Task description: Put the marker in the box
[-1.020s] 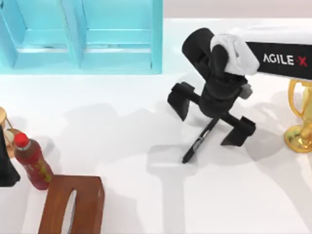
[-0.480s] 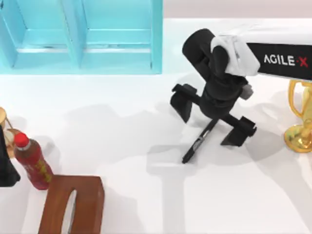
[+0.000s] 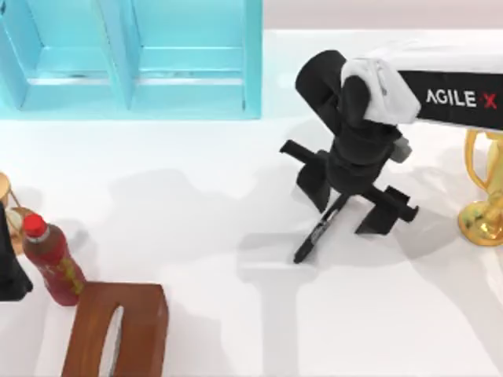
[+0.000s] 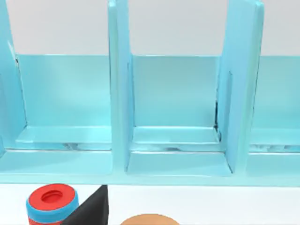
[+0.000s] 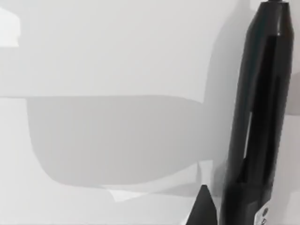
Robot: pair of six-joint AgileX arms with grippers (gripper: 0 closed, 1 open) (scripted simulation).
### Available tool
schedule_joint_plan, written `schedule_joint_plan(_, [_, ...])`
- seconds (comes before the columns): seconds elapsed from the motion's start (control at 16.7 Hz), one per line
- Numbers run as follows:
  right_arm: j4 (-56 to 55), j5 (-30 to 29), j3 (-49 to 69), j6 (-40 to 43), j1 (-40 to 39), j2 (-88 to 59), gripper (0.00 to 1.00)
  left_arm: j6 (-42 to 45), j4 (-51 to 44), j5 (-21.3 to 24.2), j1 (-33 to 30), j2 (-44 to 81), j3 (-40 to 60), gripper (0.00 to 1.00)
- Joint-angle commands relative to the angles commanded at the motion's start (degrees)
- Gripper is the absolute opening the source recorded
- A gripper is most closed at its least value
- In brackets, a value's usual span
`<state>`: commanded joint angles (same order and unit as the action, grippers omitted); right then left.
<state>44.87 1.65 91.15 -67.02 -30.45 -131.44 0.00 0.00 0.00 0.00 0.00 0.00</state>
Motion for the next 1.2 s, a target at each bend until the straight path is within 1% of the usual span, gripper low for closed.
schedule_joint_plan(0.06, [0.00, 0.00, 0.00, 0.00, 0.00, 0.00, 0.02, 0.00, 0.00, 0.00, 0.00, 0.00, 0.00, 1.00])
schedule_joint_plan(0.12, [0.00, 0.00, 0.00, 0.00, 0.00, 0.00, 0.00, 0.00, 0.00, 0.00, 0.00, 0.00, 0.00, 1.00])
schedule_joint_plan(0.54, [0.00, 0.00, 0.00, 0.00, 0.00, 0.00, 0.00, 0.00, 0.00, 0.00, 0.00, 0.00, 0.00, 1.00])
schedule_joint_plan(0.6, [4.76, -1.63, -0.11, 2.10, 0.28, 4.42, 0.00, 0.00, 0.00, 0.00, 0.00, 0.00, 0.00, 1.00])
schedule_joint_plan(0.78, [7.06, -1.62, 2.01, 1.75, 0.46, 4.80, 0.00, 0.00, 0.00, 0.00, 0.00, 0.00, 0.00, 1.00])
schedule_joint_plan(1.2, [23.55, -1.52, 14.00, 2.13, 0.37, 8.72, 0.00, 0.00, 0.00, 0.00, 0.00, 0.00, 0.00, 1.00])
